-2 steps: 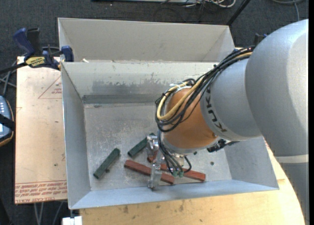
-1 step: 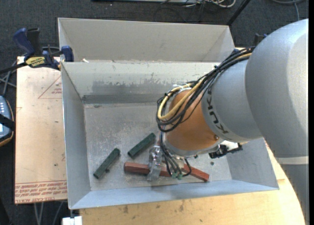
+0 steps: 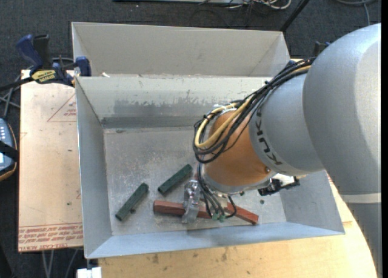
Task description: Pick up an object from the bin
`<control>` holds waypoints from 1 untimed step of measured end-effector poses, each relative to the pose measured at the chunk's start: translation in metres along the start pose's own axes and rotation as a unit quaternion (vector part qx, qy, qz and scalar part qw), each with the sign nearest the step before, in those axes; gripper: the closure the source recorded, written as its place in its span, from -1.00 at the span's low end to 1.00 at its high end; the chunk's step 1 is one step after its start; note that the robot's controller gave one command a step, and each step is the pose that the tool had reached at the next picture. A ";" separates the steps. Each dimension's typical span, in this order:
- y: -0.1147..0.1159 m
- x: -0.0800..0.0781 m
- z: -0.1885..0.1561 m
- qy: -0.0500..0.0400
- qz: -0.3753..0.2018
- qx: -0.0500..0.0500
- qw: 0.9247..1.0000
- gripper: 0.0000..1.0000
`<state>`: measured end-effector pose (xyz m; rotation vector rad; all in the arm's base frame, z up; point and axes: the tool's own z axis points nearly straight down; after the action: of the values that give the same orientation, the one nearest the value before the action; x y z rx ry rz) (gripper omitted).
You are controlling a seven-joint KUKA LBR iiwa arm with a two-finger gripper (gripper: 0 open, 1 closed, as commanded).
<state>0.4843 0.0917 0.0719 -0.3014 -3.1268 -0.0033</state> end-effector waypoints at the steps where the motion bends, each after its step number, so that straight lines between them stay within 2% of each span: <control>1: 0.000 0.001 -0.004 0.001 0.000 0.001 1.000 1.00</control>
Offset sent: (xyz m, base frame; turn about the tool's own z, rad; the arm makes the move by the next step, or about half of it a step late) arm -0.0001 -0.0001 0.0130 0.0000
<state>0.4834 0.0915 0.0759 -0.3012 -3.1240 -0.0015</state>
